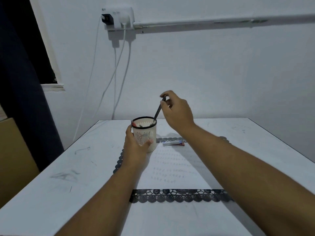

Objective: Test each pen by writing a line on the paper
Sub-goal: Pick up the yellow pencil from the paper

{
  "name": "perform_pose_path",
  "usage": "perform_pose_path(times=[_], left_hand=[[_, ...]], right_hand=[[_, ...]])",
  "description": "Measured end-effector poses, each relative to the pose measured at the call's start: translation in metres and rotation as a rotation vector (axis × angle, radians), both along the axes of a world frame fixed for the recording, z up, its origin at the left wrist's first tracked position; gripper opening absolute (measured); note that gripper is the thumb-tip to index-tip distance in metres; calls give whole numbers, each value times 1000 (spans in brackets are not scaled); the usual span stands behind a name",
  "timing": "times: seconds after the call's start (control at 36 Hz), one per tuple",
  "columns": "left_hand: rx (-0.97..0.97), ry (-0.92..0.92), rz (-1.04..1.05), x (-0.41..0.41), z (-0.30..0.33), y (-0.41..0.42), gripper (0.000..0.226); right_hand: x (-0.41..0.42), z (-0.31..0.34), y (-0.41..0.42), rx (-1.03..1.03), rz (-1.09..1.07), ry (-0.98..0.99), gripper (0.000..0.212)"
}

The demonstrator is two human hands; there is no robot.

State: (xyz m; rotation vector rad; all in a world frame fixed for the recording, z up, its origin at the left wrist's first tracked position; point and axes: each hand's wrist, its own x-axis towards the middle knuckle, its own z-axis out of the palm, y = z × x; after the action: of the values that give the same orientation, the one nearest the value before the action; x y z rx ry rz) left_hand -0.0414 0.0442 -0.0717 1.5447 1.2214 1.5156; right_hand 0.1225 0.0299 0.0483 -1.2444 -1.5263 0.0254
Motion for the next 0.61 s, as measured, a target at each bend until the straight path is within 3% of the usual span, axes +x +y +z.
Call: perform_pose_path(times=[0.22,0.33,0.53,0.61], left_hand=[[8,51,13,-2,0,-2,94],[-1,85,37,-3,1,-2,95],[13,231,186,-3,8,-4,107],[195,285,289,-4,20,-20,103]], right_hand=[[-10,-16,14,-238,-71,-220,23],[-11,-24,21,-354,-35,-221,33],[7,-33,5,-214,9,-98,26],[23,-45,-8,-233,7,-69,20]])
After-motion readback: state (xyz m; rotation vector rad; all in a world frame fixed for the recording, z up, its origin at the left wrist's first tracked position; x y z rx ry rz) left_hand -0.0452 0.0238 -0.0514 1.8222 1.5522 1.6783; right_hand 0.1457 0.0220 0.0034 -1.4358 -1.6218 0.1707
